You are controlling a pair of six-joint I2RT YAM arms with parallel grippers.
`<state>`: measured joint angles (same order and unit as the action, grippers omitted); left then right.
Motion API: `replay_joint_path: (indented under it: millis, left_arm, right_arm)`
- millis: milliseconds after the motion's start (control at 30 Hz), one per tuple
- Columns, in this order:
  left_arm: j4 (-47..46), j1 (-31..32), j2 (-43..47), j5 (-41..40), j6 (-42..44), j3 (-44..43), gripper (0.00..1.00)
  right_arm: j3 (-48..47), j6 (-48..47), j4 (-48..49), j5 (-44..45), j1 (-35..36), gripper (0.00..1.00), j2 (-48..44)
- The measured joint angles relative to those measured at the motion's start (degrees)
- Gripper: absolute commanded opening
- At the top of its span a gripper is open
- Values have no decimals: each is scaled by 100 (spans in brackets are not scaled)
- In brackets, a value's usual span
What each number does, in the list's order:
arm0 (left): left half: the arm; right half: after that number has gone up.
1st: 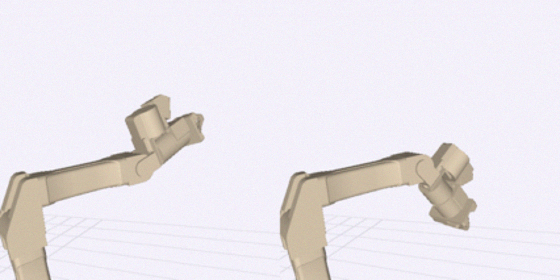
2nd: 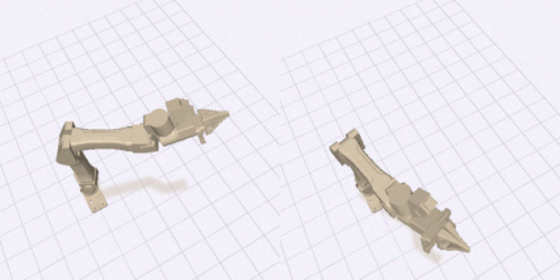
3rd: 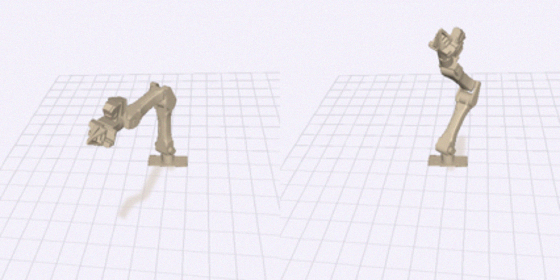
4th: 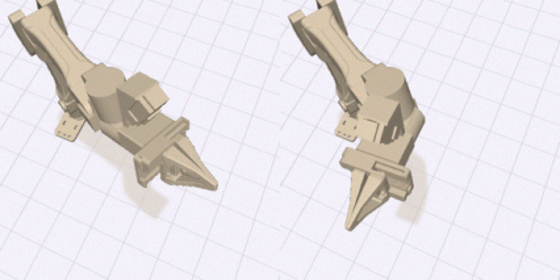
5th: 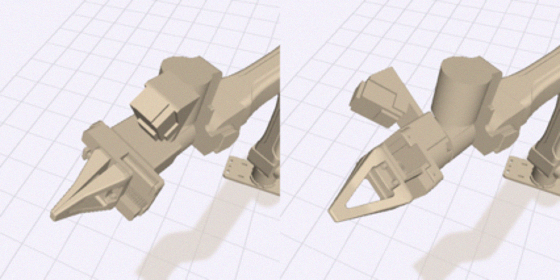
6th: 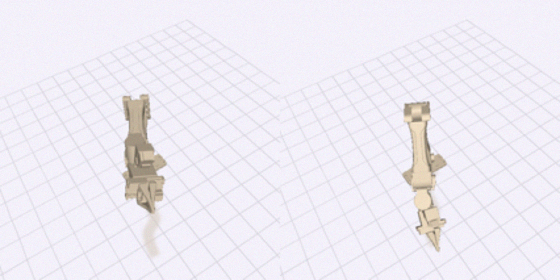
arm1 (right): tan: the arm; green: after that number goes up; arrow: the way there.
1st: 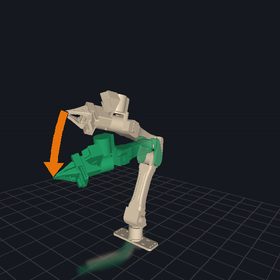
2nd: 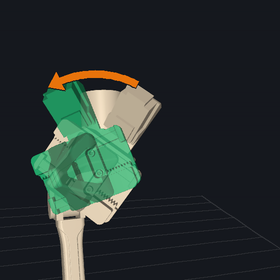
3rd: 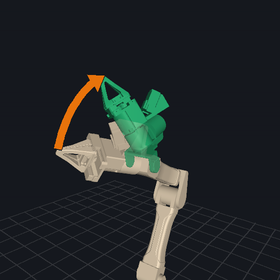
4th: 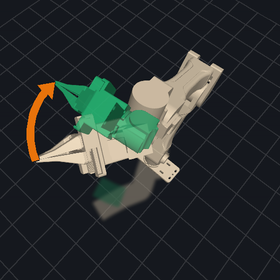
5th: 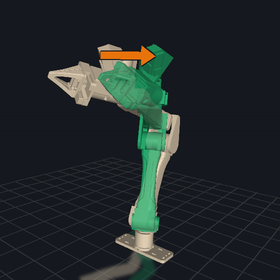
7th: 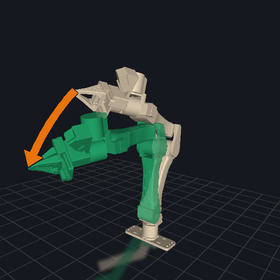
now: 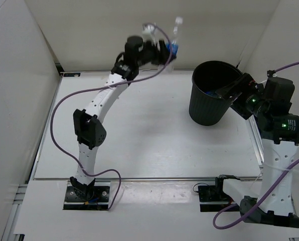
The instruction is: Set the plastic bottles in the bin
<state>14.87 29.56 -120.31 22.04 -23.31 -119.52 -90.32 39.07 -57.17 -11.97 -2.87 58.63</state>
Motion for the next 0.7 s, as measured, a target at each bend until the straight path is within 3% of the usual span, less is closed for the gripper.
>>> replay_joint_path:
  millis: [100, 167, 267, 333, 433, 667, 700]
  left_arm:
    - [-424, 109, -518, -4, -146, -2490, 70]
    - [-979, 212, -647, -22, -348, -3239, 70]
    - [-2135, 479, -280, -63, -625, -2483, 80]
    - [-2566, 741, -498, -83, -721, -2376, 84]
    - [-2876, 1106, -1357, -197, -782, -2761, 84]
    - [-3141, 1497, -2618, -590, -944, -2430, 84]
    - [-3119, 1480, -2616, -627, -979, -2420, 92]
  right_arm:
    - [-109, 48, -26, 107, 0, 100, -35]
    - [-155, 85, -22, 168, 0, 100, -94]
    - [-210, 92, -59, 297, 0, 100, -210]
    - [-354, 26, -170, 422, 0, 100, -273]
    - [-745, -116, -407, 588, 0, 100, -258]
    - [-1460, -551, -632, 798, 0, 100, -302]
    - [-1460, -581, -647, 815, 0, 100, -317]
